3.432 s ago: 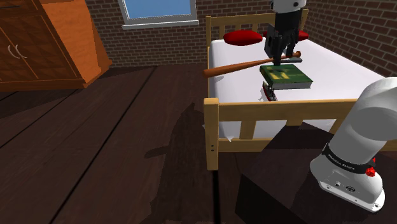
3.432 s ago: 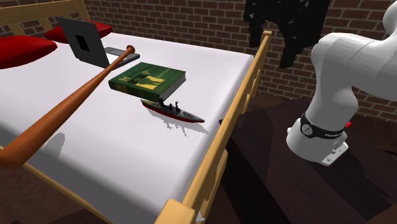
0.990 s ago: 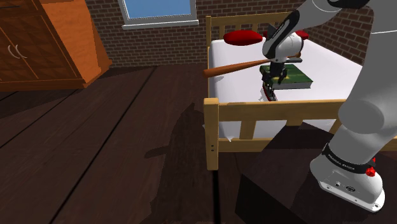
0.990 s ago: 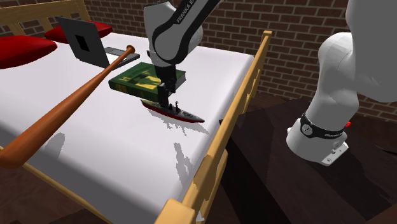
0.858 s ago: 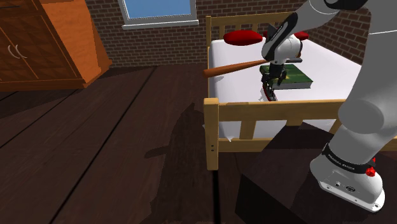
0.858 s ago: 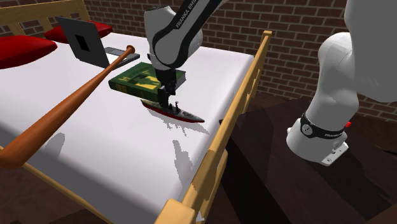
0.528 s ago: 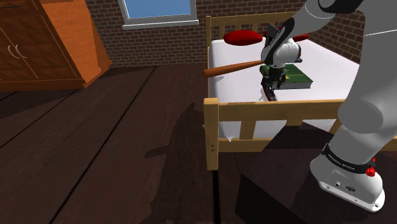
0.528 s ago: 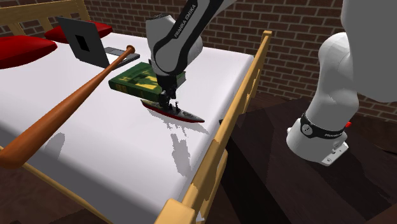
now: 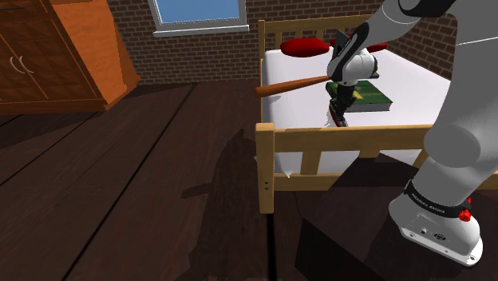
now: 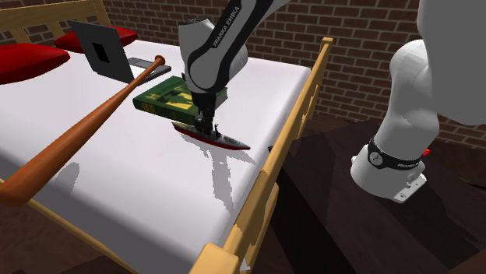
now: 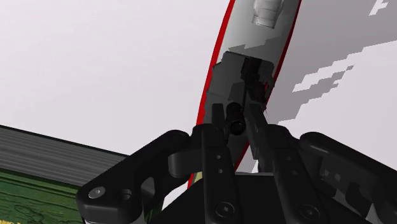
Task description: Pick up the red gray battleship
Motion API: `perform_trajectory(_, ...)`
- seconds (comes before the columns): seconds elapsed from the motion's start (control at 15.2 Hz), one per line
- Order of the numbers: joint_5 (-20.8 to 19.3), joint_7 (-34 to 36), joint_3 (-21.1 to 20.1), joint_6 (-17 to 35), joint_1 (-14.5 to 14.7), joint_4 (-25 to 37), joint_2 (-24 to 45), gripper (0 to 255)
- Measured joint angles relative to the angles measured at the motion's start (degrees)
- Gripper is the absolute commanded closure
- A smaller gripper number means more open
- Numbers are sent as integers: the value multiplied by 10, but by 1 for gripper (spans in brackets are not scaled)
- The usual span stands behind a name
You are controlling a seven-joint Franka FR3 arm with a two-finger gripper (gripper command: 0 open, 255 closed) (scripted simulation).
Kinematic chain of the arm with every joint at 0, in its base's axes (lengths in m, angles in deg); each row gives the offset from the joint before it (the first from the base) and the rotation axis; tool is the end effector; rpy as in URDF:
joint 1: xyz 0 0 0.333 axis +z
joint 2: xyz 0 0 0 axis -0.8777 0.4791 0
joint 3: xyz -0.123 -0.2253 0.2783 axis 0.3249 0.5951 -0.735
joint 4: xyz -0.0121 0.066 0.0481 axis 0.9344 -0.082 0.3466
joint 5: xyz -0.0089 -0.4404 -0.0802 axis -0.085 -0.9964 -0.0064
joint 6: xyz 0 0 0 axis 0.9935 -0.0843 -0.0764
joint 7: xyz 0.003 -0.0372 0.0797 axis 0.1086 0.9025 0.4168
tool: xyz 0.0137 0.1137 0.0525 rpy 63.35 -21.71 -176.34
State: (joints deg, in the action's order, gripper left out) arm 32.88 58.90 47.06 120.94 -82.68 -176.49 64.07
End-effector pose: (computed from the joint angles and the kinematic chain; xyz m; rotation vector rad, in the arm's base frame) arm 0.4897 -0.3777 0.2196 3.0029 -0.8435 0.0001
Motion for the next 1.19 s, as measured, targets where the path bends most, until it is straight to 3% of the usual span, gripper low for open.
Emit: perform_trajectory(1.19,-43,27,21,-95,15,12,-87,255)
